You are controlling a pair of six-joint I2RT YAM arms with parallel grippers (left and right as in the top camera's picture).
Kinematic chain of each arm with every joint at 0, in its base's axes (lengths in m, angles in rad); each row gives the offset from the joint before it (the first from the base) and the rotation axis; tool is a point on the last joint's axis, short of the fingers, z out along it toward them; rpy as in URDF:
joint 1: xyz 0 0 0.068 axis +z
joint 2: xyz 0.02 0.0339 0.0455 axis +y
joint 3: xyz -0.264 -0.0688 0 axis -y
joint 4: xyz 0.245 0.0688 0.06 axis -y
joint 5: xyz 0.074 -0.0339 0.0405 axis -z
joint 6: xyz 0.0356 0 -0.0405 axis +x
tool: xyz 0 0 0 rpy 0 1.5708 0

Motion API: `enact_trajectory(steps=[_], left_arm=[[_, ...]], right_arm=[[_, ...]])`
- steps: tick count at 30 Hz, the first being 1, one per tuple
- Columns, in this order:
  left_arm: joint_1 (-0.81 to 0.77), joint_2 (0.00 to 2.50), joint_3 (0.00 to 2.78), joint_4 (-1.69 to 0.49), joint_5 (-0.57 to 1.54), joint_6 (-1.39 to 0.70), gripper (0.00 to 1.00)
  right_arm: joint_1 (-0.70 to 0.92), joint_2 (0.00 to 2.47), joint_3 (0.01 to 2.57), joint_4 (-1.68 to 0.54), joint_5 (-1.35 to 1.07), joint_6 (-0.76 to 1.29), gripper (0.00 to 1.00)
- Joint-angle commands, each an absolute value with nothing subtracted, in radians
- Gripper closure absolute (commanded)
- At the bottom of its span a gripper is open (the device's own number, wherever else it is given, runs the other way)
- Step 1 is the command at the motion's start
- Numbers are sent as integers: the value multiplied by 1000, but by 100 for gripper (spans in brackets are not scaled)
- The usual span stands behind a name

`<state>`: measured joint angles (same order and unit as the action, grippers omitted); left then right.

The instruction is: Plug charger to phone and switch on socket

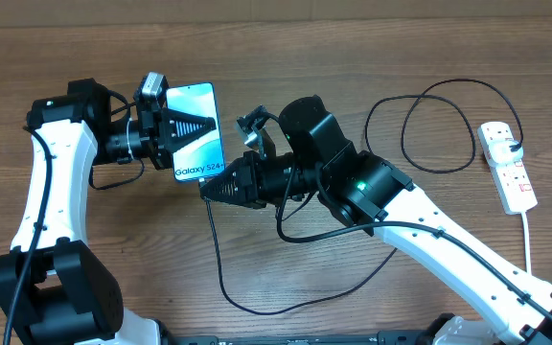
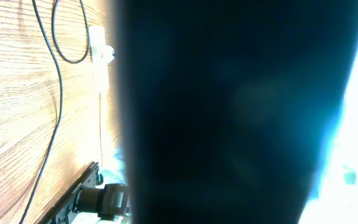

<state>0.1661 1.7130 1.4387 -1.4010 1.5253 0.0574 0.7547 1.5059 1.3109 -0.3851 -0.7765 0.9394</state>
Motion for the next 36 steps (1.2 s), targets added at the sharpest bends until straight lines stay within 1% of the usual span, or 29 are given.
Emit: enact_trajectory(steps=[1, 8, 18, 29, 30, 31, 32, 33, 35, 36], left_arm=[[162, 1700, 1443, -1413, 1534, 57, 96], [149, 1700, 1443, -1421, 1482, 60, 96], [92, 1700, 1443, -1428, 1477, 67, 96], [91, 1700, 1443, -1444, 1407, 68, 96], [91, 1700, 1443, -1443, 1406, 68, 96], [91, 1700, 1443, -1443, 1406, 68, 96], [91, 1700, 1443, -1443, 1406, 68, 96], [91, 1700, 1443, -1441, 1406, 68, 96], [91, 1700, 1443, -1436, 1406, 68, 96], [91, 1700, 1443, -1432, 1406, 68, 96]], right_arm=[[734, 1488, 1330, -368, -629, 935, 96], [733, 1488, 1330, -350, -627, 912, 96], [733, 1488, 1330, -327, -603, 913, 96], [710, 1488, 1330, -327, -603, 913, 96], [707, 1488, 1330, -328, -603, 913, 89], [705, 1488, 1330, -328, -603, 913, 72], [704, 1488, 1330, -330, -603, 912, 48], [704, 1488, 1330, -337, -603, 909, 37], [704, 1488, 1330, -350, -603, 907, 32], [704, 1488, 1330, -356, -603, 898, 25]])
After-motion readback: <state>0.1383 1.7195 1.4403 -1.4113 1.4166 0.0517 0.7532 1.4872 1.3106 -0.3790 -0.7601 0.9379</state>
